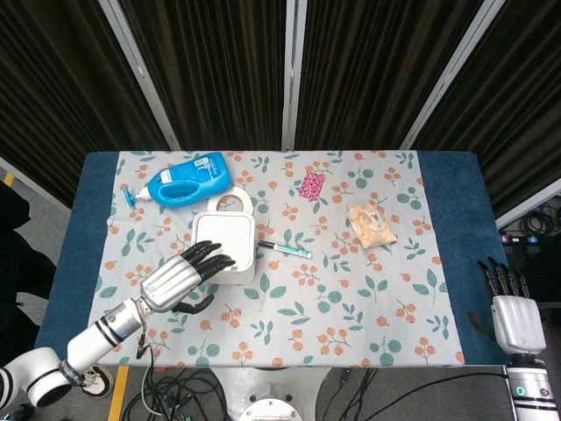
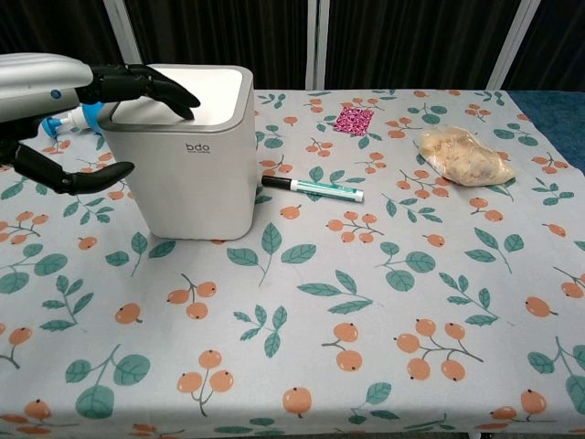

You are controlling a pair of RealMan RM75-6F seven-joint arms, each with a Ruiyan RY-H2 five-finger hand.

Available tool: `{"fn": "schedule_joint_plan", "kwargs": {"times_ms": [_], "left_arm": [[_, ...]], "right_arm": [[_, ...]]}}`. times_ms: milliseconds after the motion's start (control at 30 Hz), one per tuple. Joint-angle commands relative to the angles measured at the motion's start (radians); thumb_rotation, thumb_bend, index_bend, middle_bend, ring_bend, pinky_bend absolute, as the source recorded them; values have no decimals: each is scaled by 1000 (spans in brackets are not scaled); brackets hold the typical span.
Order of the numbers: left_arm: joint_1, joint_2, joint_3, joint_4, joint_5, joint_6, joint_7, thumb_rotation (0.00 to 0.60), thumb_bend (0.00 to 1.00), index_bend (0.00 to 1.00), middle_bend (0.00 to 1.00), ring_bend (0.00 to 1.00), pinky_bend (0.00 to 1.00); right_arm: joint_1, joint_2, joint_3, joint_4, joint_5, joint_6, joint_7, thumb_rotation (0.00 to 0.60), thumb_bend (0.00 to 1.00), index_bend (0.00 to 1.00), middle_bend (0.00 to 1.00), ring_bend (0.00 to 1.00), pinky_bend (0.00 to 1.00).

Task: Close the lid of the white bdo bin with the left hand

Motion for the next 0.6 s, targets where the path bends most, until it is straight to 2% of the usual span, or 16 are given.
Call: {"fn": "schedule_joint_plan", "kwargs": {"times_ms": [33,167,300,433,600], "left_arm": [[10,10,-19,-10,-4,43,-3,401,452,107,180,4,87],[37,60,-44,-38,-27,110,-53,405,448,107,179,4,87],[108,120,-37,-34,-80,182,-67,412,445,107,178,4,87],[218,129,-12,31,-161,265,14,480,433,107,173,4,87],[379,84,30,130,-258,381,125,547,420,107,168,4,87]], "right_arm": [[-1,1,0,1,0,1,2,600,171,0,0,0,0],[-3,2,0,3,0,5,9,600,172,0,0,0,0],[-8,5,0,8,0,11,14,600,174,0,0,0,0],[-12,7,0,13,1,16,19,600,175,0,0,0,0],[-12,-2,4,22,-1,27,-3,600,175,0,0,0,0]]}}
